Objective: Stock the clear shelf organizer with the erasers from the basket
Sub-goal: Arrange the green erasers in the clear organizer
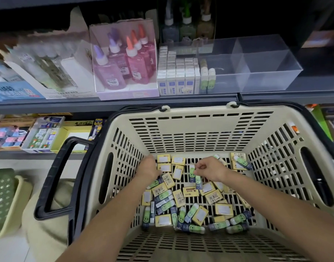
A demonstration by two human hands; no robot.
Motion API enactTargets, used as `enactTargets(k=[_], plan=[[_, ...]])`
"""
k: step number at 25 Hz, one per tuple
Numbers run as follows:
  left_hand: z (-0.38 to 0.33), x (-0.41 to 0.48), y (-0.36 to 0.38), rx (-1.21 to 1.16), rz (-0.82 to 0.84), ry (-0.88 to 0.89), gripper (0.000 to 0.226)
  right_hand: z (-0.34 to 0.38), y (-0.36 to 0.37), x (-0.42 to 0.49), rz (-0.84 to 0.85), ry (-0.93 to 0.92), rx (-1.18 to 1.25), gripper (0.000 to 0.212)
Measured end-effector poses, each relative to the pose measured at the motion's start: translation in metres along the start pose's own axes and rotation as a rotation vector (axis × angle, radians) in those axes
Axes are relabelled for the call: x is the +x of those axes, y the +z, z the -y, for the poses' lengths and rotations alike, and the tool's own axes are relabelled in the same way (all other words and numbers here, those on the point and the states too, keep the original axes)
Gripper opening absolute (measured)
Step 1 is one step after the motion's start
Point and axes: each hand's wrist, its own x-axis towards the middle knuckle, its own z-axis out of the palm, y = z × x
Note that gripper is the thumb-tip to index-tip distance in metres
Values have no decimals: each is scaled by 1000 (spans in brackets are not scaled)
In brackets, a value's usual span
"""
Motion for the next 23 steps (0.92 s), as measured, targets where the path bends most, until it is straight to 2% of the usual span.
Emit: enactTargets(k=[4,6,8,10,12,16,19,21,23], plan=[[1,-12,2,240,-74,162,30,3,0,-2,28,16,88,20],[-12,-11,-9,113,-104,161,17,9,0,-4,57,20,148,16],[-32,-11,-17,-255,29,128,10,16,-1,-5,93,14,199,15],[-48,-23,-17,-705,313,32,14,23,0,-7,124,-5,234,12],[-53,-32,-11,-965,554,-36,13,28,4,-9,120,-19,239,9],[-40,-31,-8,-1022,772,-109,16,32,3,-9,-5,-3,303,21],[-34,-28,-7,-1075,825,-166,34,38,2,-10,-66,-51,339,17],[-35,-28,-5,-1171,872,-185,46,41,9,-9,-104,-119,204,15],[-36,-29,-4,-1218,916,-194,48,41,15,-5,-181,-174,110,11]])
